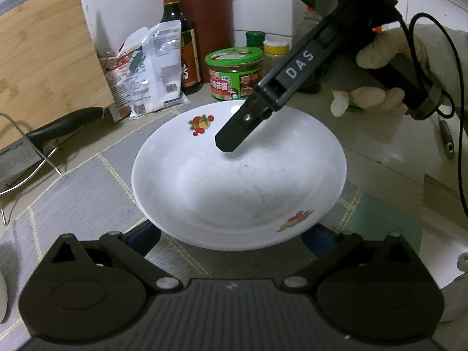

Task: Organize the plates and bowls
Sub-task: 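Lower the fruit-motif plate onto the plate stack with the right gripper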

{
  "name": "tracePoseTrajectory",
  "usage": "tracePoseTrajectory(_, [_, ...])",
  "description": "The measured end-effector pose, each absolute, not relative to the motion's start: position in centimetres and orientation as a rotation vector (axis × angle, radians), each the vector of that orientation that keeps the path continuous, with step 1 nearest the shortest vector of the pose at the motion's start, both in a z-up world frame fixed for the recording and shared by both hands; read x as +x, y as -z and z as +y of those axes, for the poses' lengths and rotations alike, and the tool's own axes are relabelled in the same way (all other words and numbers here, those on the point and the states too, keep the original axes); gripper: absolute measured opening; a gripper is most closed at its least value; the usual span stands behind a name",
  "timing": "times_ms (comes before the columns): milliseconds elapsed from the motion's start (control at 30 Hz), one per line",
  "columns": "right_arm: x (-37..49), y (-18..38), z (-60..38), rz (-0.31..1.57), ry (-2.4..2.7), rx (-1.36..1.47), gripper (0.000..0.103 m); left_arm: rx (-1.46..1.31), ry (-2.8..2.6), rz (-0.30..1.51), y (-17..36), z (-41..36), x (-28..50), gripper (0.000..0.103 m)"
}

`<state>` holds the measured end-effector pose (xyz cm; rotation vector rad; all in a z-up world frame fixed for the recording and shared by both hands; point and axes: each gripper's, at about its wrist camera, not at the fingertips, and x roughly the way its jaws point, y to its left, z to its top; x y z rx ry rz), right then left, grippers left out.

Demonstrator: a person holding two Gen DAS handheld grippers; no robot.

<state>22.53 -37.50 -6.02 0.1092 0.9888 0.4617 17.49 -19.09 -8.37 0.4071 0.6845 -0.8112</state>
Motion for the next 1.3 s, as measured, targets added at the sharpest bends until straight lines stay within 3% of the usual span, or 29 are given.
tracePoseTrajectory(1300, [22.1,5.8,-36.9,1.099,-0.357,0.125,0.103,0.421,0.832,0.63,7.7,-18.2,17.1,0.101])
